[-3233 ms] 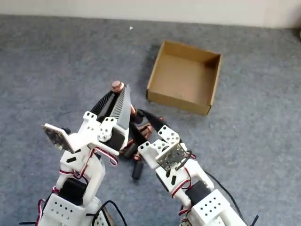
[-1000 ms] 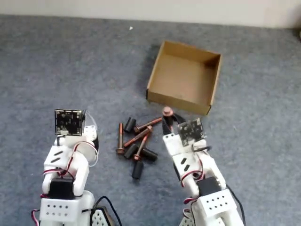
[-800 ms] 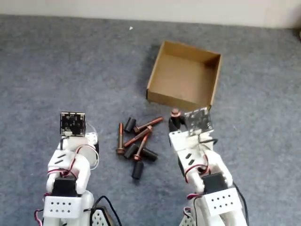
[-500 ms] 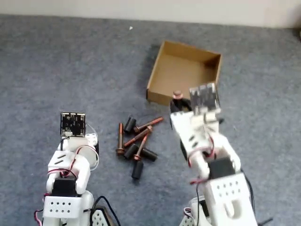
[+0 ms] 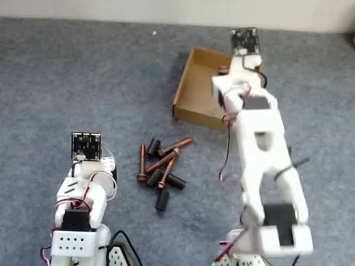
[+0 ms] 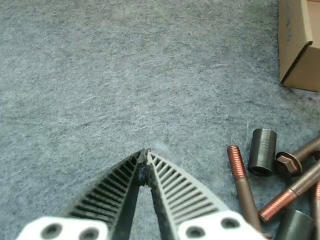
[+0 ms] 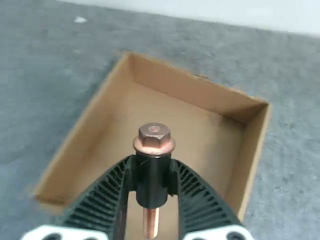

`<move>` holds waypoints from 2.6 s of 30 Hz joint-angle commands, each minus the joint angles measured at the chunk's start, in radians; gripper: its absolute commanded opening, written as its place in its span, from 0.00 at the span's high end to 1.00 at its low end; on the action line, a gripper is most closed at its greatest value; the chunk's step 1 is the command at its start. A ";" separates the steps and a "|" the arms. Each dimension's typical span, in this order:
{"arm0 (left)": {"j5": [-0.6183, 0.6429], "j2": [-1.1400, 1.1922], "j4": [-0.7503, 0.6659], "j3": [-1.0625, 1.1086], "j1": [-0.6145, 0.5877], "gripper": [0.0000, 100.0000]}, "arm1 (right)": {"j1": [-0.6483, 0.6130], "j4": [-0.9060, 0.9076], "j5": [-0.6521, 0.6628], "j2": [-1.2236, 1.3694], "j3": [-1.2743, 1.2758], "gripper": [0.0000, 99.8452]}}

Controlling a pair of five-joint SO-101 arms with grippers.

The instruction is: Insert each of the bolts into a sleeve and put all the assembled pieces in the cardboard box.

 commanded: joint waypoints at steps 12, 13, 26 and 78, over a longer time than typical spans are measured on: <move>-0.017 -0.008 0.003 0.031 -0.008 1.00 | 0.110 0.007 -0.011 0.321 -0.202 0.99; -0.017 -0.008 0.003 0.031 -0.008 1.00 | 0.113 0.018 -0.011 0.332 -0.205 0.99; -0.017 -0.008 0.003 0.031 -0.008 1.00 | 0.110 0.476 -0.015 0.355 -0.527 0.88; -0.017 -0.008 -0.029 0.030 -0.134 1.00 | -0.564 0.533 -0.526 0.366 -0.314 0.89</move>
